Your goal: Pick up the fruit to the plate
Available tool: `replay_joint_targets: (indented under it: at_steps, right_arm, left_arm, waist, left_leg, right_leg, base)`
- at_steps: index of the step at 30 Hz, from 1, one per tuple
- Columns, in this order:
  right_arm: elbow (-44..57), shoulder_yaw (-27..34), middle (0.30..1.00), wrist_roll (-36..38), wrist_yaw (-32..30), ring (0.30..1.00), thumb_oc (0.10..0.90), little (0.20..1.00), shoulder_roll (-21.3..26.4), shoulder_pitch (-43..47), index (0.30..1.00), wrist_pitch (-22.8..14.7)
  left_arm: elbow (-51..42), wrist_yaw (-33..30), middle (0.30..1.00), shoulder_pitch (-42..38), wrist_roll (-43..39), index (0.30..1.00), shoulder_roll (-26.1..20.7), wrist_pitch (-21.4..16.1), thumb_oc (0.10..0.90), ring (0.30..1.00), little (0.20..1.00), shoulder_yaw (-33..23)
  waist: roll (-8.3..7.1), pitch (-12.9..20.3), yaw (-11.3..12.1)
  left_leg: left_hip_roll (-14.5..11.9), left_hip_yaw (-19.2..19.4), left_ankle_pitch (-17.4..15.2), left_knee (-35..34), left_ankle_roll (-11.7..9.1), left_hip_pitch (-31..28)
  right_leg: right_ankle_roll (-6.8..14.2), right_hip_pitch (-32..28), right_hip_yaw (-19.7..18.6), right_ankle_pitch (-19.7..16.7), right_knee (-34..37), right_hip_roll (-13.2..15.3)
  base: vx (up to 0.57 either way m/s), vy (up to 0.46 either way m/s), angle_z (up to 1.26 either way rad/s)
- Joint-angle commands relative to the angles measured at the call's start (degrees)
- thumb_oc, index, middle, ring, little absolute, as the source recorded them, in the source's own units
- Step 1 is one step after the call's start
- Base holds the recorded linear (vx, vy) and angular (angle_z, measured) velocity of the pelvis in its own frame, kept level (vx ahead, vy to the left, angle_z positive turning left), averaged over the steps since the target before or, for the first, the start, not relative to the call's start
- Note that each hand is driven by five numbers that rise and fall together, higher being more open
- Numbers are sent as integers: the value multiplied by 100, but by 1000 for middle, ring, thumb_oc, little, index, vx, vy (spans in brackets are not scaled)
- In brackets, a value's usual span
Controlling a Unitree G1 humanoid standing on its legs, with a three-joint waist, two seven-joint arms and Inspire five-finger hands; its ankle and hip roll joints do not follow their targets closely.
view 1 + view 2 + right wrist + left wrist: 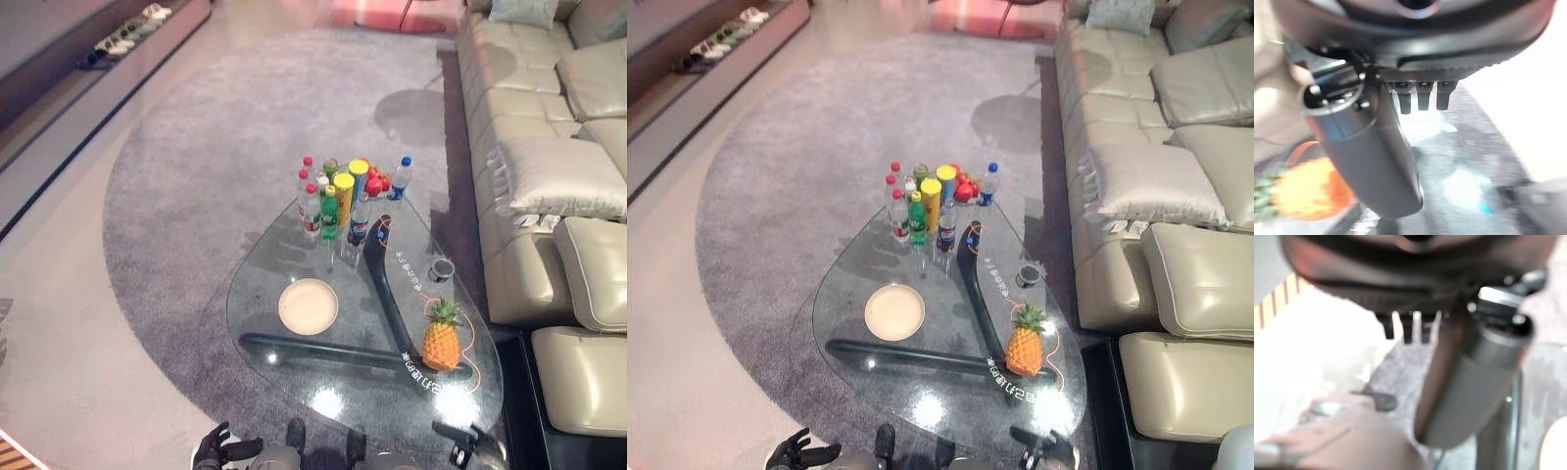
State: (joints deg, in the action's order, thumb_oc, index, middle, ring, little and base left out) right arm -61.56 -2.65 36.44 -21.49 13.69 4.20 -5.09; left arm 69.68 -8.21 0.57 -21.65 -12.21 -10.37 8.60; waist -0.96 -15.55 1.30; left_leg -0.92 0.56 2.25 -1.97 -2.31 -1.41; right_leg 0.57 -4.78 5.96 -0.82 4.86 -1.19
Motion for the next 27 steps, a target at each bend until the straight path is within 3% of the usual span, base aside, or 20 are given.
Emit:
replay_joint_targets:
  at_steps: [1, 7, 13, 20, 27]
  right_arm:
    - [837, -6, 900, 78, -725, 900, 800, 900, 374, 114, 900, -455]
    - [2061, 21, 900, -107, -1454, 900, 800, 900, 578, 111, 900, -574]
    - [3189, 135, 900, -306, -2135, 900, 800, 900, 1003, 432, 900, -541]
    - [3834, 238, 900, -421, -2553, 900, 800, 900, 1193, 835, 900, -659]
    - [4438, 187, 900, -492, -2787, 900, 800, 900, 1194, 1216, 900, -420]
  left_arm:
    - [-217, -159, 900, -75, -138, 900, -317, -115, 800, 900, 900, 210]
    - [-736, -190, 900, 26, -234, 900, -406, -39, 800, 900, 900, 268]
    - [-1157, -229, 900, -49, -557, 900, -459, 0, 800, 900, 900, 392]
    - [-1170, -189, 900, -220, -802, 900, -420, -152, 800, 900, 900, 480]
    - [-1301, -204, 900, -283, -941, 900, -365, -229, 800, 900, 900, 532]
  waist:
    - [-220, -170, 82]
    - [-235, -436, 52]
    - [-134, -933, -5]
    - [-93, -1235, -24]
    - [-26, -1425, -20]
  left_leg:
    - [156, -259, -601, 746, 46, 275]
    - [203, -275, -603, 888, 72, 503]
    - [261, -264, -548, 1152, 73, 1028]
    - [353, -271, -605, 1529, 77, 1506]
    - [404, -250, -605, 1728, 62, 1797]
  right_leg:
    - [253, 385, -55, 244, -760, 209]
    - [229, 559, -65, 255, -876, 186]
    - [176, 1033, -43, 233, -1091, 213]
    - [111, 1429, -21, 256, -1298, 257]
    - [79, 1678, 0, 253, -1418, 302]
  base:
    - [0, 0, 0]
    - [-21, -7, 1]
    - [-97, 38, -1]
    - [-40, 40, -1]
    - [-8, 34, 0]
